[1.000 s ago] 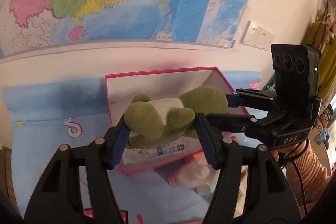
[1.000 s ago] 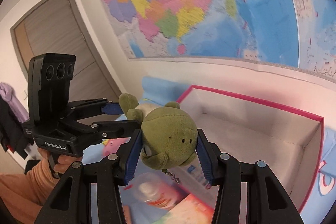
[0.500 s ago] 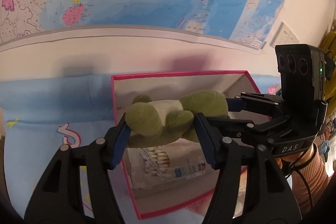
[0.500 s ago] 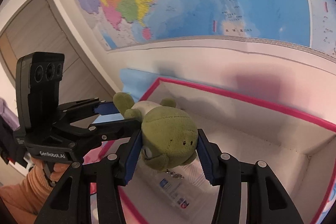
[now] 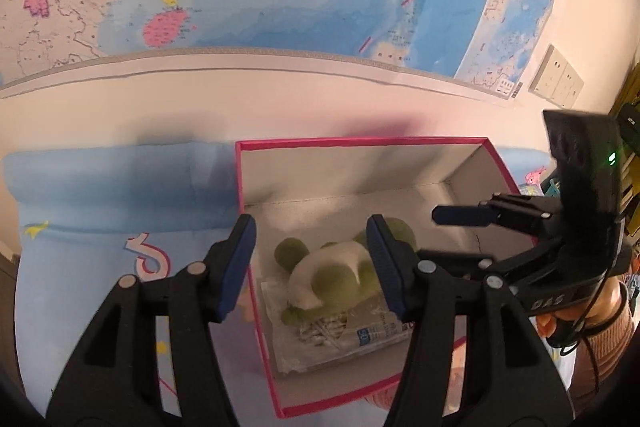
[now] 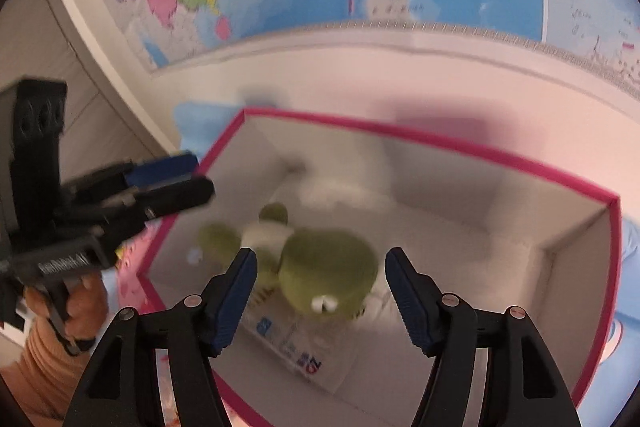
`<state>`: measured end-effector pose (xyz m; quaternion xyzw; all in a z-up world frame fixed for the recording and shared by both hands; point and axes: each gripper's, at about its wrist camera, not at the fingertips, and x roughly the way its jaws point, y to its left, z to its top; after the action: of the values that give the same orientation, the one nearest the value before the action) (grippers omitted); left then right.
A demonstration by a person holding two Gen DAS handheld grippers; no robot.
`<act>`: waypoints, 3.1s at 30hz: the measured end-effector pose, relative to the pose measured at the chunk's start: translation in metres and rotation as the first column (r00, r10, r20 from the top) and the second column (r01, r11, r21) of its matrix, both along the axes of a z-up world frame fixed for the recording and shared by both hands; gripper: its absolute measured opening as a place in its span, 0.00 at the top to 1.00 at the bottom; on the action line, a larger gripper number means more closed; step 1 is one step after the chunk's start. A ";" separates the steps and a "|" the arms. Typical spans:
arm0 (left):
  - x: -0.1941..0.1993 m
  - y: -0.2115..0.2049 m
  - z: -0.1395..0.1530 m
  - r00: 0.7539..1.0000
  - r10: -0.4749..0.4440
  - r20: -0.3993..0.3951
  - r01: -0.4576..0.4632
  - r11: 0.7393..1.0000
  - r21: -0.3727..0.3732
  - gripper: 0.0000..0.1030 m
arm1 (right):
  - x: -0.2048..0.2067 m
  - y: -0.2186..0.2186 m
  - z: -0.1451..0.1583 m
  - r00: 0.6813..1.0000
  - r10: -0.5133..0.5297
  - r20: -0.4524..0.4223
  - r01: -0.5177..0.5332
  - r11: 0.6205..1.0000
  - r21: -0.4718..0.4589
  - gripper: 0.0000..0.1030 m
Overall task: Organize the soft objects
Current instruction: 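Lower the green turtle into the pink box and open the right gripper, then grasp the white wet-wipe pack with the right gripper, then carry the wet-wipe pack into the pink box and open the right gripper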
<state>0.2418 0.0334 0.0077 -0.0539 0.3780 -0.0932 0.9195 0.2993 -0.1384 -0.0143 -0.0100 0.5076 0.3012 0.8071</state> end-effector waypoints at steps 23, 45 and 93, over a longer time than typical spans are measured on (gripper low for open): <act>-0.138 -0.036 0.027 0.964 -0.203 0.172 0.209 0.978 -0.014 0.27 | -0.129 -0.086 0.058 0.993 -0.029 0.112 0.013 0.989 0.145 0.32; -0.202 -0.120 -0.072 0.878 -0.449 -0.164 0.425 0.890 -0.162 0.26 | -0.222 -0.144 -0.021 0.987 -0.084 -0.138 0.114 0.967 0.226 0.50; -0.177 -0.130 -0.048 0.885 -0.448 -0.126 0.412 0.880 -0.237 0.61 | -0.226 -0.145 0.001 0.994 -0.108 -0.028 0.112 0.949 0.296 0.77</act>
<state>0.0643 -0.0965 -0.0406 -0.0704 0.4492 -0.3287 0.8278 0.0737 -0.2838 -0.0135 0.1412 0.4610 0.3286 0.8121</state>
